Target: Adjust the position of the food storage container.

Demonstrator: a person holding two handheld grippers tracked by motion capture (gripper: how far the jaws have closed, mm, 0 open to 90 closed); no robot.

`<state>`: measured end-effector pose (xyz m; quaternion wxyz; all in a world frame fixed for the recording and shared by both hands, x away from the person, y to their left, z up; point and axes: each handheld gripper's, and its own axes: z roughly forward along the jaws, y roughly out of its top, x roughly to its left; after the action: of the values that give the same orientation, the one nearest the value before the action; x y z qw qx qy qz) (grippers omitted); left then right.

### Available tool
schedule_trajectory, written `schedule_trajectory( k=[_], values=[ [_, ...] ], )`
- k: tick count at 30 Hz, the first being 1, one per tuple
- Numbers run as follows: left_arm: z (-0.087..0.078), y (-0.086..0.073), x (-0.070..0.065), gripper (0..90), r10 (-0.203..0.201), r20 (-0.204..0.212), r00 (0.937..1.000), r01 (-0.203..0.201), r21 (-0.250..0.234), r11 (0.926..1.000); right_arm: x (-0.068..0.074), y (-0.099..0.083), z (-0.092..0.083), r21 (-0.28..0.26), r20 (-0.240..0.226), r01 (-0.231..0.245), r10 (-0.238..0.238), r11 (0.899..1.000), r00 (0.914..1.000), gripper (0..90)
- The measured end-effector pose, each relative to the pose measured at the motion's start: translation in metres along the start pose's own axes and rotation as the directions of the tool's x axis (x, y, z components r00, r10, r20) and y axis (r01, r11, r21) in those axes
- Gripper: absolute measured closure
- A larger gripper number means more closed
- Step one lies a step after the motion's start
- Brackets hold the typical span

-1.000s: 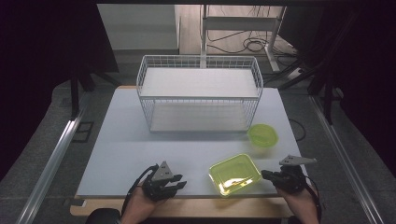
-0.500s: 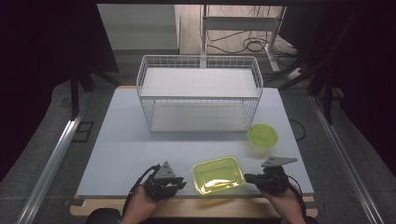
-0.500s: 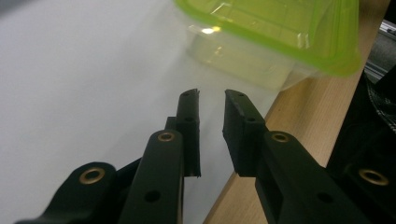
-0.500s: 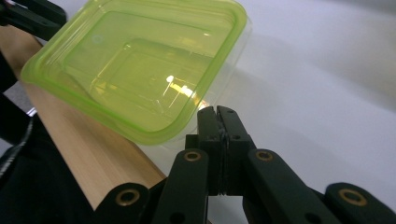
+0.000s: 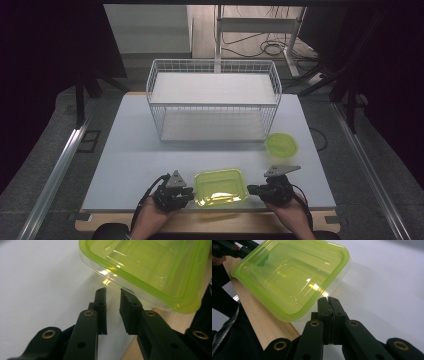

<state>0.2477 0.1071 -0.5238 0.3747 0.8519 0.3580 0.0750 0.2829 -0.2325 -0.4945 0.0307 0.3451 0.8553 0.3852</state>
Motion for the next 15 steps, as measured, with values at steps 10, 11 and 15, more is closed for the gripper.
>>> schedule_trajectory(
  k=[10,11,15],
  values=[
    [-0.005,-0.002,0.008,71.3,-0.021,-0.027,0.9994,0.021,0.001,0.9998,-0.005,0.004,0.006,0.001,0.028,0.01,-0.01,1.0,0.9996,84.9],
    [-0.008,-0.003,0.009,68.5,-0.029,-0.032,0.999,0.029,-0.01,0.9995,-0.005,0.003,0.005,-0.004,0.037,0.009,-0.009,1.0,0.9993,83.0],
    [-0.021,-0.009,0.015,48.8,-0.037,-0.075,0.9965,0.033,-0.052,0.9981,-0.009,0.002,-0.002,-0.027,0.092,0.035,-0.033,0.999,0.9952,68.6]
  ],
)
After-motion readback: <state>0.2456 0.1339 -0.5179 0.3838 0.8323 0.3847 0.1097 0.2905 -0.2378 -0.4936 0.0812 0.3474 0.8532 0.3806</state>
